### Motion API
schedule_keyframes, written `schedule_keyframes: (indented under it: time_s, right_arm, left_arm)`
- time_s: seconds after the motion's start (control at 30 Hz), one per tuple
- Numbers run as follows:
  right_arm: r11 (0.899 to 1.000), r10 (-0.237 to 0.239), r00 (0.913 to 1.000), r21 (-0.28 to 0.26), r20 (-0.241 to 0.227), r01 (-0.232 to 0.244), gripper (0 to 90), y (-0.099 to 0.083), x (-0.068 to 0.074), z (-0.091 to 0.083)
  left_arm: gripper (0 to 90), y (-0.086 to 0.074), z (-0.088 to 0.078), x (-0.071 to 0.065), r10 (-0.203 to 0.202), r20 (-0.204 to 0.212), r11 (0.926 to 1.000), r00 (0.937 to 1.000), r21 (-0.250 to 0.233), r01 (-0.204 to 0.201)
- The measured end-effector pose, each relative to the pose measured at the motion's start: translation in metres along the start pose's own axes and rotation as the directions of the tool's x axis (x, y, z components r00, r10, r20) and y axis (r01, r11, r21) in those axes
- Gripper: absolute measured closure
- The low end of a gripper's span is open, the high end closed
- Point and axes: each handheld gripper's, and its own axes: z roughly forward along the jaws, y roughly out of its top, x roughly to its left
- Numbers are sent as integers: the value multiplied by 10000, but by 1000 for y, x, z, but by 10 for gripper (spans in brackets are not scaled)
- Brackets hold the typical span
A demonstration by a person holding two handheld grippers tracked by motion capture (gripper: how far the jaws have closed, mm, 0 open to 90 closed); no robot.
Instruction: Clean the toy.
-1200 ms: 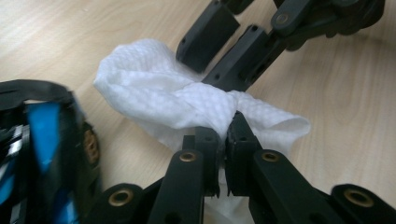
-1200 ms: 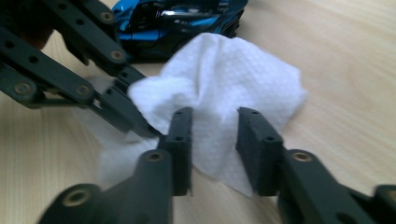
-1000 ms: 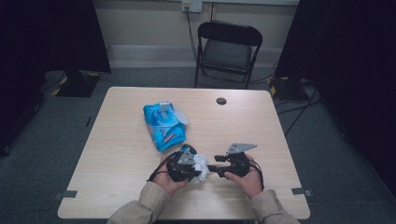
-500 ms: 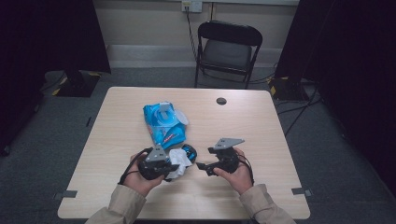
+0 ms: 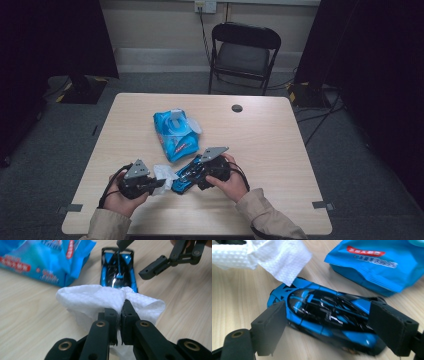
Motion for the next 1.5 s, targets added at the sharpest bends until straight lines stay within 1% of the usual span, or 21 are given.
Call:
schedule_keyframes:
  time_s: [0.1,0.17,0.3,0.43,0.5,0.57,0.6,0.73,0.77,0.9,1.0,1.03,1.07,1.1,1.2,1.23,1.27,1.37,1.4,1.43,1.5]
  right_arm:
    - [9999,90,9999,48,-84,-89,149,2,1,9]
    - [9999,72,9999,151,-79,-71,147,3,1,16]
    - [9998,-61,9999,169,138,59,143,4,2,21]
    - [9994,-224,9996,268,143,220,125,6,3,25]
    - [9998,-151,9999,158,49,150,112,5,2,27]
    - [10000,-46,10000,-30,-6,46,105,2,2,28]
    - [10000,-54,10000,-73,-19,54,105,2,1,28]
    - [9998,-157,9998,-131,-75,156,105,1,1,28]
    - [9995,-273,9996,-133,-104,272,105,1,0,28]
    - [9995,-311,9994,-119,-141,309,105,0,0,28]
    - [9994,-315,9994,-127,-123,313,104,0,-1,27]
    - [9994,-311,9994,-141,-125,309,104,0,-1,27]
    - [9994,-310,9994,-158,-127,308,104,-1,-1,27]
    - [9994,-300,9995,-188,-123,297,104,-1,-1,27]
    - [9993,-303,9995,-201,-119,300,103,-1,-1,28]
    - [9993,-304,9994,-201,-137,302,103,-1,-1,28]
    - [9993,-314,9994,-182,-146,311,103,-1,-1,28]
    - [9995,-288,9995,-142,-143,286,102,0,-1,28]
    - [9995,-267,9995,-160,-150,264,99,0,-1,28]
    - [9995,-255,9996,-175,-150,253,99,0,-1,28]
    - [9995,-238,9996,-195,-139,235,98,0,-1,28]
  left_arm:
    - [857,-10,0,0,-171,-19,9994,9999,286,172]
    - [857,-17,5,-2,-126,3,9980,9999,624,125]
    - [854,-24,14,-5,-128,146,9936,9998,1123,111]
    - [828,-27,20,-7,-86,201,9904,9998,1378,57]
    - [765,-28,23,-8,-234,149,9924,9996,1210,215]
    - [582,-27,22,-5,-337,-371,9939,9987,1036,373]
    - [538,-26,20,-4,-308,-575,9948,9979,953,362]
    - [422,-24,16,0,-386,-796,9966,9961,691,442]
    - [416,-23,16,3,-203,-868,9974,9960,668,261]
    - [368,-22,15,7,-173,-993,9965,9949,796,253]
    - [350,-20,7,10,-456,-1059,9946,9933,884,551]
    - [359,-20,5,10,-580,-1045,9929,9928,978,683]
    - [393,-20,5,10,-580,-1045,9929,9928,978,683]
    - [429,-18,2,10,-467,-912,9948,9947,865,546]
    - [408,-17,1,12,-382,-982,9956,9944,812,462]
    - [404,-16,-2,17,-386,-1115,9974,9930,567,451]
    - [396,-15,-4,19,-551,-1151,9973,9918,411,602]
    - [404,-16,-7,24,-680,-1287,9973,9893,194,711]
    - [421,-18,-2,27,-770,-1095,9968,9910,127,788]
    - [431,-21,4,28,-871,-821,9955,9928,294,898]
    - [434,-23,9,28,-905,-712,9951,9933,334,930]
